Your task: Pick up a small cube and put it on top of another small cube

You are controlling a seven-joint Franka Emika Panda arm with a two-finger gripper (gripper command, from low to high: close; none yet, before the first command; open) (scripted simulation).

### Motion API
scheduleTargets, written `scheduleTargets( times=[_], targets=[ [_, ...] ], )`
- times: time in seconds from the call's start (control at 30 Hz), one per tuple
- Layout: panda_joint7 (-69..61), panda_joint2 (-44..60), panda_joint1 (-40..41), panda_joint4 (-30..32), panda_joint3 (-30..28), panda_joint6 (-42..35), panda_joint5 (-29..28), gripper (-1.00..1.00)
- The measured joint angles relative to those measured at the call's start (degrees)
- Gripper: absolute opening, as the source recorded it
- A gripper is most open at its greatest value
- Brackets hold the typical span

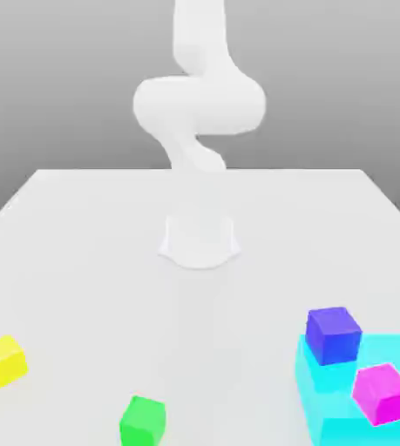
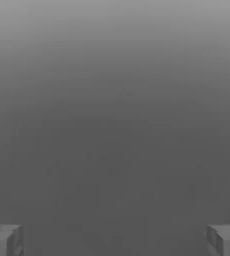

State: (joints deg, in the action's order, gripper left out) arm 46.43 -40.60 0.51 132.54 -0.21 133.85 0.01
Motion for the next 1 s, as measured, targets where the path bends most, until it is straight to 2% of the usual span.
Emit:
scheduleTargets(
  times=[0.87, 1.0],
  targets=[
    [4.8, 54.4, 4.8, 7.8, -2.8, 21.6, 1.9, 0.00],
    [4.3, 62.7, 5.5, 6.6, -2.2, 27.4, 2.8, 0.00]
  ],
)
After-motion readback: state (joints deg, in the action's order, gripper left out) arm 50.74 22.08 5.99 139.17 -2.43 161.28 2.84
